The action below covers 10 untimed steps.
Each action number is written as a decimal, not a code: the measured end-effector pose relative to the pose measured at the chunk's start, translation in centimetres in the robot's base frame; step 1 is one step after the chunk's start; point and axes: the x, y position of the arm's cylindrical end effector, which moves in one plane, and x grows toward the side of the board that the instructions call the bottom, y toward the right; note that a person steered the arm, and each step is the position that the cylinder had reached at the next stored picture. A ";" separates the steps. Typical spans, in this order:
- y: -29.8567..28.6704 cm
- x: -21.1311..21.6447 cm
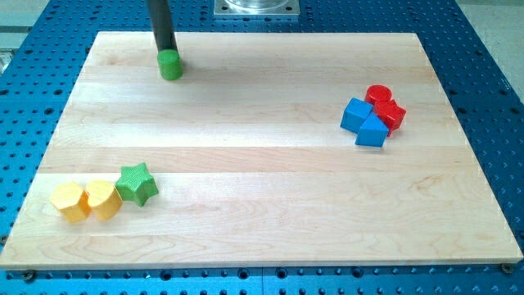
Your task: Slide the green circle towards the green star
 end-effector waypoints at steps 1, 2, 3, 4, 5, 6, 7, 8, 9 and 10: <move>0.0 6.0; 0.5 11.6; 3.8 9.0; 9.9 8.4; 8.5 13.8; 6.2 16.8; 9.1 13.8; 9.1 8.7; 6.2 11.6; 4.6 19.0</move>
